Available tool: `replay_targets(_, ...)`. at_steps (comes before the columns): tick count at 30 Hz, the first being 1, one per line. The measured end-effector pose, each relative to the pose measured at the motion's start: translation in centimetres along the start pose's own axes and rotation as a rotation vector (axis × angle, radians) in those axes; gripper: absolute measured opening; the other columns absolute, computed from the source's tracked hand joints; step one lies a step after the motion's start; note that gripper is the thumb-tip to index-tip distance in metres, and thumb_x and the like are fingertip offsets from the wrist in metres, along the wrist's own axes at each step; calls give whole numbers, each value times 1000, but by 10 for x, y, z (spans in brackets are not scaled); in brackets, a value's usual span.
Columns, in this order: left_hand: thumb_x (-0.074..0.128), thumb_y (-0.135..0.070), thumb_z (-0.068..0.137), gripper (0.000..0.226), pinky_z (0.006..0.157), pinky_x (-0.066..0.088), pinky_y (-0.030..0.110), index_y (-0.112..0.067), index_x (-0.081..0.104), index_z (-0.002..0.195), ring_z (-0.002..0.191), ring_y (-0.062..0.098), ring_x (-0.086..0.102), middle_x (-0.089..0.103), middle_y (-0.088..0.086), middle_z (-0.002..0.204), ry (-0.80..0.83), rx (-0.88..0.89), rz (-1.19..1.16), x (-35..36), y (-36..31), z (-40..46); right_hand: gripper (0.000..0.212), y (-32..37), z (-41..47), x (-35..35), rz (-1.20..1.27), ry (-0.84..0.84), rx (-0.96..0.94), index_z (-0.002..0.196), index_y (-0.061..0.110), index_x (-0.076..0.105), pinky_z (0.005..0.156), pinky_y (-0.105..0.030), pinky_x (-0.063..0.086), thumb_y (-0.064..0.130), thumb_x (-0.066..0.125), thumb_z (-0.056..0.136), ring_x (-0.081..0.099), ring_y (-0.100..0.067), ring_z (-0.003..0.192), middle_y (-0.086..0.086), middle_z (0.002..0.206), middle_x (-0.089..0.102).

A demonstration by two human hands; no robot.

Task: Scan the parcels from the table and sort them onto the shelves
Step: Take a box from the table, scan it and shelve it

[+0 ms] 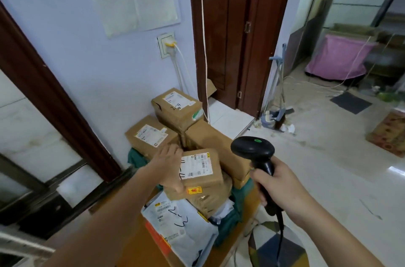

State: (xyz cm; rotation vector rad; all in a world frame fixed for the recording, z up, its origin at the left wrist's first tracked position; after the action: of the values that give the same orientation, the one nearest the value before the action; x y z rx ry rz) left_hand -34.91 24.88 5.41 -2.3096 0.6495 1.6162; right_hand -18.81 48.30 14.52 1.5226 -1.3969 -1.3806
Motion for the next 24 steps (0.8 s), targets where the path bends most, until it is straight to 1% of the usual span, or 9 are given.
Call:
replay_targets(3, 77, -78, 59, 131, 117, 36, 46, -12, 16, 155, 140, 29, 32, 31, 7, 150, -32, -264, -311, 29, 12, -25, 9, 3, 7, 2, 12, 55, -16, 103, 6, 55, 57, -40, 48, 8, 58, 95, 49, -24, 45, -8, 54, 55)
replay_targets(6, 57, -95, 65, 136, 119, 32, 49, -9, 12, 160, 150, 35, 25, 23, 13, 161, -123, -544, -549, 39, 17, -49, 10, 4, 12, 2, 34, 99, -13, 105, 4, 56, 54, -38, 47, 7, 58, 96, 48, -24, 47, -10, 57, 54)
replay_targets(9, 41, -90, 83, 108, 114, 38, 49, -12, 29, 157, 146, 33, 34, 33, 12, 155, -163, -634, -704, 46, 15, -57, 10, 4, 17, 4, 29, 141, -15, 103, 2, 55, 55, -37, 47, 7, 59, 95, 50, -24, 48, -11, 59, 55)
replay_targets(12, 55, -82, 81, 83, 98, 53, 44, -19, 52, 135, 115, 24, 59, 52, 6, 131, -197, -698, -980, 64, 17, -56, 8, 8, 19, 8, -3, 176, -41, 99, 3, 53, 57, -37, 47, 7, 59, 94, 51, -25, 47, -10, 58, 56)
replay_targets(14, 69, -73, 78, 74, 99, 54, 46, -19, 53, 128, 107, 24, 62, 59, 6, 126, -182, -784, -1363, 86, 12, -59, 9, 10, 20, 11, -9, 203, -56, 97, 1, 53, 57, -37, 47, 7, 58, 94, 51, -25, 47, -10, 57, 56)
replay_targets(16, 79, -61, 77, 72, 103, 50, 48, -19, 54, 130, 112, 30, 62, 64, 10, 126, -52, -814, -1790, 110, -9, -61, 12, 11, 20, 13, -19, 226, -60, 97, -2, 54, 58, -38, 47, 8, 59, 93, 51, -25, 48, -10, 58, 57)
replay_targets(18, 84, -55, 74, 67, 104, 49, 53, -22, 58, 126, 117, 37, 63, 64, 15, 129, 52, -770, -2077, 119, -26, -64, 12, 11, 21, 13, -12, 233, -55, 97, -1, 55, 57, -38, 47, 9, 59, 92, 51, -25, 49, -10, 59, 57)
replay_targets(22, 90, -40, 72, 67, 85, 60, 47, -17, 65, 129, 116, 37, 68, 70, 17, 127, -52, -698, -2243, 122, -25, -63, 12, 11, 23, 18, -17, 249, -54, 85, -1, 57, 58, -39, 49, 9, 59, 92, 51, -24, 49, -12, 61, 56)
replay_targets(24, 86, -32, 74, 64, 88, 60, 46, -12, 64, 132, 116, 34, 69, 74, 15, 122, -150, -608, -2267, 113, -26, -62, 14, 12, 24, 22, -15, 253, -55, 86, -2, 56, 58, -39, 49, 10, 59, 93, 51, -24, 50, -12, 61, 56)
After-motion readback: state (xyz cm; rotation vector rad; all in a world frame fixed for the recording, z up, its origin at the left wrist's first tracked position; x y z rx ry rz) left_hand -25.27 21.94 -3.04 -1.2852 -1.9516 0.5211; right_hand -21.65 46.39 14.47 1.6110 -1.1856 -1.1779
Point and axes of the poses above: each hand's wrist, its own z-axis towards the middle knuckle, its own x-axis out of the palm, y = z × x, the point moved 10 cm from there along z, towards the middle knuckle
